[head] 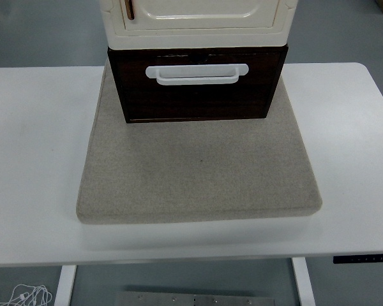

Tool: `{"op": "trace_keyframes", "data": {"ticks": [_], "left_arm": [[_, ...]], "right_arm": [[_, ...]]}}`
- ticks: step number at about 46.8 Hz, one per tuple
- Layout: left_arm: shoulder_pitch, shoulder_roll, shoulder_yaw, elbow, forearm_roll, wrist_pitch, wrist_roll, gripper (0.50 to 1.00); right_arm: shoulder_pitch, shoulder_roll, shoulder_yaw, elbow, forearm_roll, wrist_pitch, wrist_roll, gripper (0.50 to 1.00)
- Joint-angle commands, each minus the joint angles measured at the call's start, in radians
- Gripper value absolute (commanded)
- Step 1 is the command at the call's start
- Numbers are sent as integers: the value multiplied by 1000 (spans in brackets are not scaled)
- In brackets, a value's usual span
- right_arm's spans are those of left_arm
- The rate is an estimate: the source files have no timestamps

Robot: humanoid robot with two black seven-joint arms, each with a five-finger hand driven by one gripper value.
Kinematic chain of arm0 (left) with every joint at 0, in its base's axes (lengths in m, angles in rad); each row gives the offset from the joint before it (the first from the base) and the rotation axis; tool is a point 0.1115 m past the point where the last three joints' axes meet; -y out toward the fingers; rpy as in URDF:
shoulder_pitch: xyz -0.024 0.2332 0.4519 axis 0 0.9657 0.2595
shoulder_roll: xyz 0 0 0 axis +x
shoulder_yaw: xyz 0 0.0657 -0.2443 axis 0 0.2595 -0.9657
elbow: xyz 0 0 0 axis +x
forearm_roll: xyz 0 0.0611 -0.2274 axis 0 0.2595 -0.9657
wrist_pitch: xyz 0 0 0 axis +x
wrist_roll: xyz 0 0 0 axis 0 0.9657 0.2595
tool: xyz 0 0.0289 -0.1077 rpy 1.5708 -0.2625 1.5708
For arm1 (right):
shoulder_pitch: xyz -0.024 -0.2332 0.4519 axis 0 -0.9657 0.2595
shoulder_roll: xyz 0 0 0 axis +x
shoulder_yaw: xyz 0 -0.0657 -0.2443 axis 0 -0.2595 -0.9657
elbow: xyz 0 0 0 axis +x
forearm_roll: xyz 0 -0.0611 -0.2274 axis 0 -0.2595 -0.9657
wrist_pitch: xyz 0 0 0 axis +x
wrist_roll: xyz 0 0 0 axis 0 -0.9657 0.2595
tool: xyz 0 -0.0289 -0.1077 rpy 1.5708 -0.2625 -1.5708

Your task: Open the drawer under the combination cabinet

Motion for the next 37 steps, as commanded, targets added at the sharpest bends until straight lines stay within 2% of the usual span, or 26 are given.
{"op": "trace_keyframes", "data": {"ticks": [1, 9, 15, 22, 28, 37], "left_arm": [[-4, 1, 75, -98, 43, 11, 0, 1000], [-1, -2, 194, -247, 198, 11, 3, 1000], [-3, -17, 285, -307, 290, -1, 35, 1000], [-1, -60, 342, -342, 328, -23, 124, 1000], [-4, -91, 401, -377, 333, -29, 234, 1000], [-4, -111, 408, -387, 339, -30, 402, 1000]], "right_arm": [[0, 0, 0, 1, 0, 0, 0, 926], [0, 0, 0, 1, 0, 0, 0, 928], [0, 0, 0, -1, 0, 0, 0, 928], [0, 0, 0, 1, 0, 0, 0, 926], [0, 0, 0, 1, 0, 0, 0, 926], [0, 0, 0, 1, 0, 0, 1, 928]]}}
